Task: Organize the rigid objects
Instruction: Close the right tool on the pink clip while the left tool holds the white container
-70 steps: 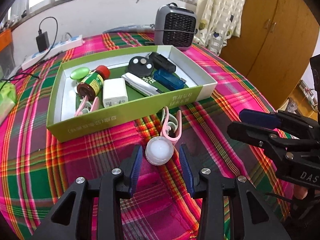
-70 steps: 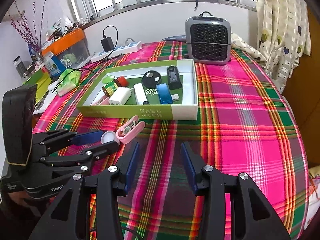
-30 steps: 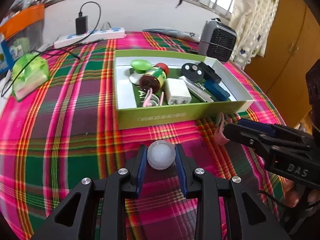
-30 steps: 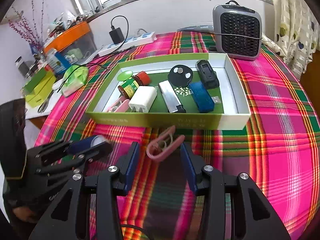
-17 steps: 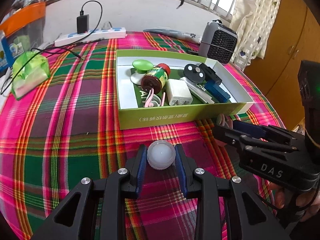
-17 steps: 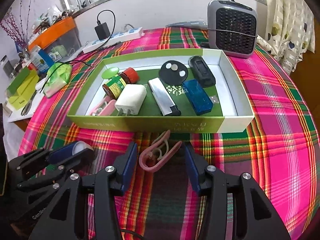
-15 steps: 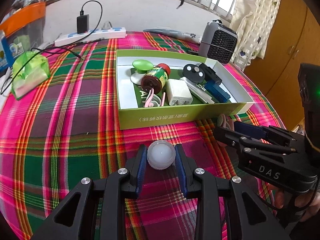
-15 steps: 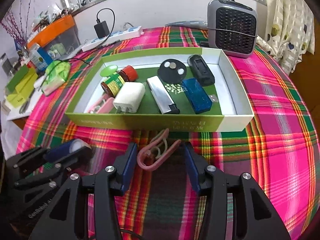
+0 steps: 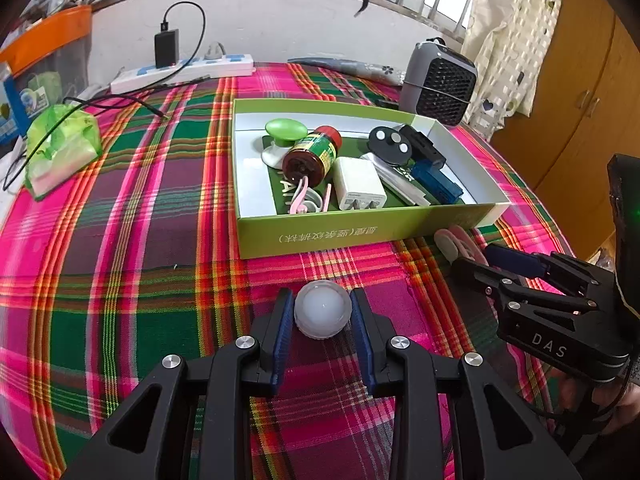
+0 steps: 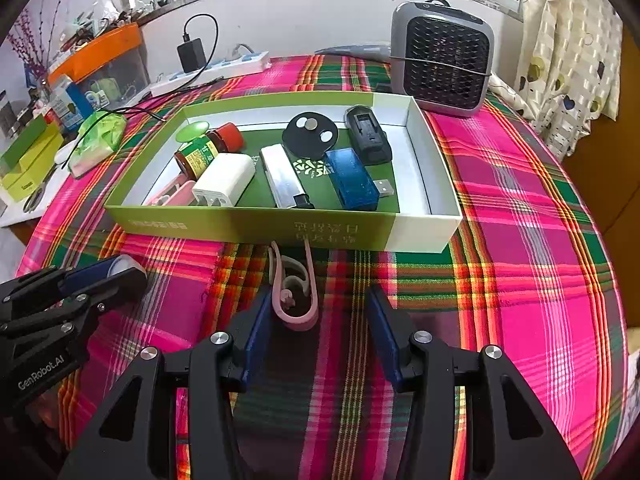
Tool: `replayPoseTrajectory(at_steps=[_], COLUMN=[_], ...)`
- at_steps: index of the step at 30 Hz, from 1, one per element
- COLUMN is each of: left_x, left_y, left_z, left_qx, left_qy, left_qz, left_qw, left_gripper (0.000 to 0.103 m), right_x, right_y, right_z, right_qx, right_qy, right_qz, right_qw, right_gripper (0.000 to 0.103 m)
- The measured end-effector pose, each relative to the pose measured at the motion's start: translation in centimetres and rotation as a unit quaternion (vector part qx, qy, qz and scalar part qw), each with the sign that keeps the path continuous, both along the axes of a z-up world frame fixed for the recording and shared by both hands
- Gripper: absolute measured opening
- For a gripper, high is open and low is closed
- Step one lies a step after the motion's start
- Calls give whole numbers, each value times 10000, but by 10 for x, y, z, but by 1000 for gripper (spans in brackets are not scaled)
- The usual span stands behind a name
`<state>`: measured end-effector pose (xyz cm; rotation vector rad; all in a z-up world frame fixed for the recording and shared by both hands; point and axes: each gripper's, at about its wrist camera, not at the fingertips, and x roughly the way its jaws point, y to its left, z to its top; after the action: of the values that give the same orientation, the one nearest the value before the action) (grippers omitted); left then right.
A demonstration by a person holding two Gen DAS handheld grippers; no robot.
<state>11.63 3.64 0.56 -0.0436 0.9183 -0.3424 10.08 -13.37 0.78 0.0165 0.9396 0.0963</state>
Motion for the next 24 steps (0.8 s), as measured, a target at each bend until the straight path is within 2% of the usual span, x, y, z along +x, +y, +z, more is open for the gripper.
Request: replayPoseTrajectory(at_steps=[8,18,24], left_x=[-1,-4,-5], left_y=[-2,-7,-9], left_z=[0,1,1], left_qx=[58,250,297], left_qy=[-6,-59,-62], left_qz=[52,141,196], left_qw=[10000,9996,9993], left_gripper=[28,28,28], right_x=[6,4,3], right_y=[6,4,0], right_z=[-1,-1,-1], right_qx=[-152,-90,-31], right_qy=[-46,-138,-175], right_qz=[227,306,314], right_qw=[9996,9994,9994], right_gripper=[48,47,31])
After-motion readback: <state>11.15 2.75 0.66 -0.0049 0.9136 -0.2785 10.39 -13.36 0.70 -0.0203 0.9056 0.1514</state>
